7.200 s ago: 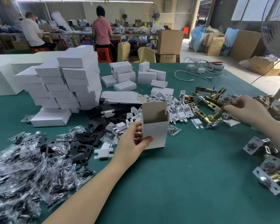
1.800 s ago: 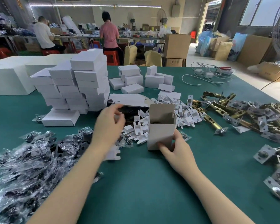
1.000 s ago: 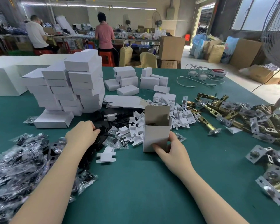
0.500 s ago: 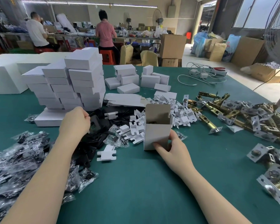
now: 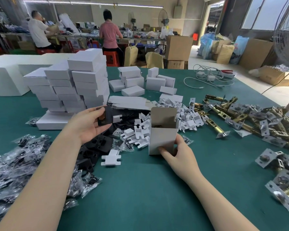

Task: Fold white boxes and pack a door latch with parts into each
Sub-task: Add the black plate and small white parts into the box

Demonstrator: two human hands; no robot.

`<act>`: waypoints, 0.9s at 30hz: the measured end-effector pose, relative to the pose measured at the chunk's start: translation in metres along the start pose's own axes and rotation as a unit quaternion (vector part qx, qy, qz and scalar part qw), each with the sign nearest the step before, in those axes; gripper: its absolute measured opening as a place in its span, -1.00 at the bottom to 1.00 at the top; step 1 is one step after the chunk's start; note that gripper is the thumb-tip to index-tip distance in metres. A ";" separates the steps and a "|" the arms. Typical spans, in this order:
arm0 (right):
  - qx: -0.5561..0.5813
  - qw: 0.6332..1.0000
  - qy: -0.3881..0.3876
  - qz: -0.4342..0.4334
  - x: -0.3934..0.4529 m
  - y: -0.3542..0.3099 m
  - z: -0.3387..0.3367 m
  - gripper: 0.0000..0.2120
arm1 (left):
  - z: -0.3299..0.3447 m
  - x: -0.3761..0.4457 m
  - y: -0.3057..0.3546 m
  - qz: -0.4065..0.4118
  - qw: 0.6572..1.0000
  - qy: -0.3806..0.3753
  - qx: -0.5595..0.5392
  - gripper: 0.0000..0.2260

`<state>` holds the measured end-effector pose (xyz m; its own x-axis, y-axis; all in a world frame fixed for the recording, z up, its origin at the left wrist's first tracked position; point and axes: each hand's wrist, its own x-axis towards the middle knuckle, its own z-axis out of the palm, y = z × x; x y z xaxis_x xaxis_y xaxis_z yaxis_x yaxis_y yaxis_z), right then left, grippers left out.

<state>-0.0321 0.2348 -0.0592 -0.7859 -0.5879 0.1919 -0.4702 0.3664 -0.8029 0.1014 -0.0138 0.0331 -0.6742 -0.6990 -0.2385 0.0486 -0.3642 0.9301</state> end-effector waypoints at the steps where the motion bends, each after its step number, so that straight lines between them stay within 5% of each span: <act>1: 0.000 1.000 0.000 0.001 0.000 0.000 0.000 -0.61 | 0.002 0.000 0.000 -0.005 1.000 -0.008 -0.016 -0.90; 9: -0.004 1.000 0.002 -0.005 0.000 0.000 0.000 -0.61 | 0.008 -0.005 -0.006 0.019 0.996 -0.071 0.052 -0.76; 17: 0.000 1.000 0.004 -0.010 0.001 0.002 0.001 -0.63 | 0.015 -0.010 -0.011 0.029 0.989 -0.023 0.144 -0.89; 23: -0.001 1.000 0.004 -0.013 0.001 0.003 0.001 -0.62 | 0.022 -0.007 -0.012 -0.017 0.998 -0.044 -0.044 -0.94; 27: -0.001 1.000 0.004 -0.014 0.002 0.004 0.002 -0.63 | 0.027 -0.006 -0.010 -0.074 0.971 -0.053 -0.220 -0.86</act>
<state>-0.0348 0.2341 -0.0631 -0.7761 -0.5916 0.2185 -0.4925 0.3522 -0.7958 0.0850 0.0109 0.0326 -0.7687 -0.5606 -0.3079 0.2403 -0.6993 0.6732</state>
